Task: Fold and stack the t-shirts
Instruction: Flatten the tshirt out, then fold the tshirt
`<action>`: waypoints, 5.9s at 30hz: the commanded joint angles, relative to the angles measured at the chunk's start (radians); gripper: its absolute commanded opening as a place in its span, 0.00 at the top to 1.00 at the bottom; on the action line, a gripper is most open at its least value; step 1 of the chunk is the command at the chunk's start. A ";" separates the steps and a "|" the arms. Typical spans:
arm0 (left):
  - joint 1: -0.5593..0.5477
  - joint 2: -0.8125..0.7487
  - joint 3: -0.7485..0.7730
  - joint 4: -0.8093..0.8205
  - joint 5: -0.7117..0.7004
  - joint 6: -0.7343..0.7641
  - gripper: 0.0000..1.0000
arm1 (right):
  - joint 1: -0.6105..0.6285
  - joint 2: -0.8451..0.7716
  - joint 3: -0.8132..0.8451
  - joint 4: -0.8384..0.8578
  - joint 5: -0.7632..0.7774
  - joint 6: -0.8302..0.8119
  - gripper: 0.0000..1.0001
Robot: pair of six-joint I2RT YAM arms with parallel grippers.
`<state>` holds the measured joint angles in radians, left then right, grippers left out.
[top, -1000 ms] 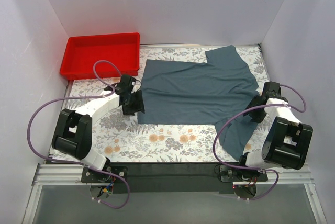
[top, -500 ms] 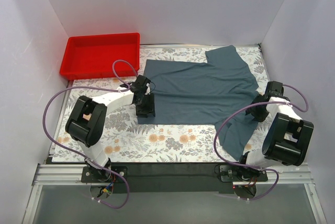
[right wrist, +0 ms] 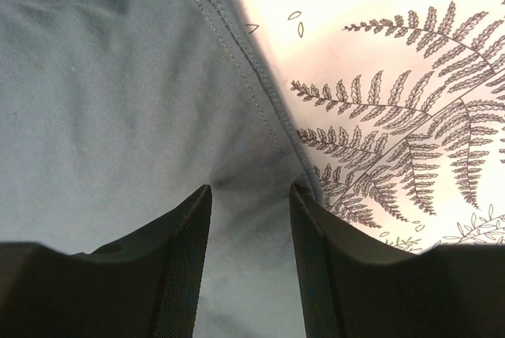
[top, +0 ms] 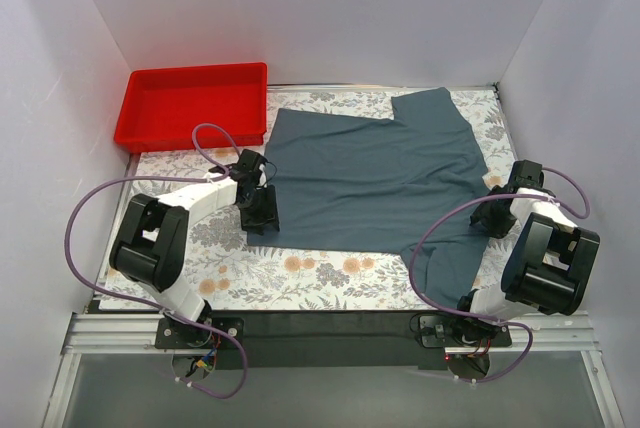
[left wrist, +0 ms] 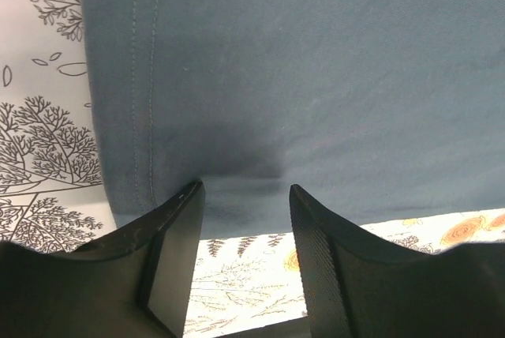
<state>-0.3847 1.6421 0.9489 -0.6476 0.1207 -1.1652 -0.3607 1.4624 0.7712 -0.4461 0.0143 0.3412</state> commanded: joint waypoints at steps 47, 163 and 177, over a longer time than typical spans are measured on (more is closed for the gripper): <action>0.009 0.103 0.378 0.097 -0.020 -0.013 0.37 | 0.244 0.412 0.462 0.207 -0.237 0.045 0.55; -0.151 -0.011 -0.122 0.123 -0.291 -0.087 1.00 | 0.032 0.044 0.154 -0.009 0.055 -0.171 0.39; -0.152 -0.041 -0.113 0.118 -0.280 -0.085 1.00 | 0.009 0.118 0.165 0.041 0.076 -0.231 0.57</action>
<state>-0.5320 1.5951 0.8719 -0.4759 -0.1829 -1.2491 -0.3439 1.5723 0.9184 -0.4370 0.0719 0.1329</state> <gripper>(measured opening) 0.034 0.431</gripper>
